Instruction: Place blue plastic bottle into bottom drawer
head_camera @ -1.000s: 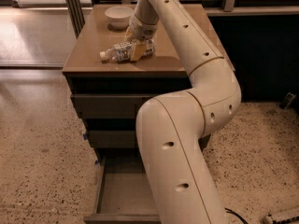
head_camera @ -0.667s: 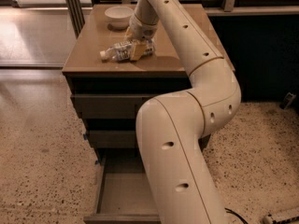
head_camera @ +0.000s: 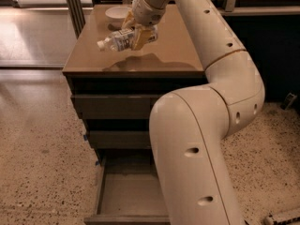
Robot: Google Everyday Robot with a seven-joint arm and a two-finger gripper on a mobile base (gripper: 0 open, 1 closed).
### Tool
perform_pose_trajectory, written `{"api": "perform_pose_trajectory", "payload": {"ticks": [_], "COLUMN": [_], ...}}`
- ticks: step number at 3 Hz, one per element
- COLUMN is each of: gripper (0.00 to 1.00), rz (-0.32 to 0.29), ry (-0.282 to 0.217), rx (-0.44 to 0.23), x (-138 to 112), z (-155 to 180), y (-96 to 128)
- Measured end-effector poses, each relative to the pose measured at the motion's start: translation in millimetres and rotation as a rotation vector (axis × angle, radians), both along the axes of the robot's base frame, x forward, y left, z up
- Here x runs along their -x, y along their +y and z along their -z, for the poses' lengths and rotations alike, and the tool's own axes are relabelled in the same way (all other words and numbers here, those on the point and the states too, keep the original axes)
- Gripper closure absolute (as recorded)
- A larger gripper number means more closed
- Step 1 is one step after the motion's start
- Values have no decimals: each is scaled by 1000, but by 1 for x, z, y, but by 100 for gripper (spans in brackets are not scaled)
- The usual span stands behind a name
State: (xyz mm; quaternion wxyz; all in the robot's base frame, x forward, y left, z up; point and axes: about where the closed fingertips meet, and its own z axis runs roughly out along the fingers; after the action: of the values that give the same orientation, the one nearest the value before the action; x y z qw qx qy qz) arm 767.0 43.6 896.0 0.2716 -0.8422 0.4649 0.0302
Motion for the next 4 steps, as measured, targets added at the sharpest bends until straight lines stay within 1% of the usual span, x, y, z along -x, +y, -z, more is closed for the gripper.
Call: {"api": "perform_pose_trajectory", "payload": {"ticks": [1,2,3,4], "gripper": [100,100,100,100], "rz": [-92,-155,-193,-205], "ry": [-32,-30,21,77], "rx": [-84,-154,-236,-279], "x": [37,73,117,148], "z": [-41,-56,-41,-11], "y": [-8,-19,-48,-73]}}
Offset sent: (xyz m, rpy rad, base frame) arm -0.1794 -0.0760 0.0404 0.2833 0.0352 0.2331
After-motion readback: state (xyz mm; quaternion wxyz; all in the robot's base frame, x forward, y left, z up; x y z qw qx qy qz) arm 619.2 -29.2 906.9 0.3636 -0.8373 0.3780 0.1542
